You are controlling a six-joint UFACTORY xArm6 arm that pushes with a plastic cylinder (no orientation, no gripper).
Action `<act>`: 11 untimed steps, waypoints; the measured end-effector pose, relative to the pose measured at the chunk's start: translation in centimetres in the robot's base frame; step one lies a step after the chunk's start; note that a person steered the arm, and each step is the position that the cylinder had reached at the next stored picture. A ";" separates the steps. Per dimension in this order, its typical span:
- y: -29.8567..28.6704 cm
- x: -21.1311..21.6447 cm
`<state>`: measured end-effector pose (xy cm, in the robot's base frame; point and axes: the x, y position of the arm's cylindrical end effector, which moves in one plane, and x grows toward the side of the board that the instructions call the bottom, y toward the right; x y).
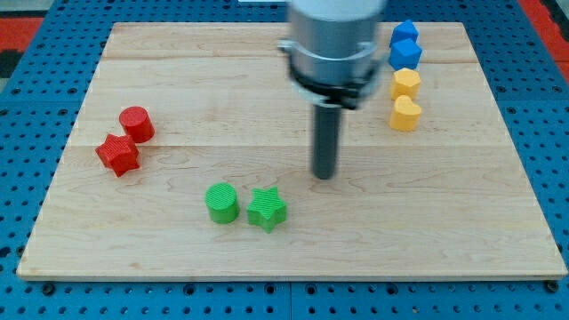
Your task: Separate yellow hexagon from yellow heart
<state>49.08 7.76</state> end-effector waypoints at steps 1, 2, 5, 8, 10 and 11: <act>8.7 1.0; 16.3 1.0; 19.5 -10.7; 11.0 -15.1; -4.1 -15.6; -1.8 -15.8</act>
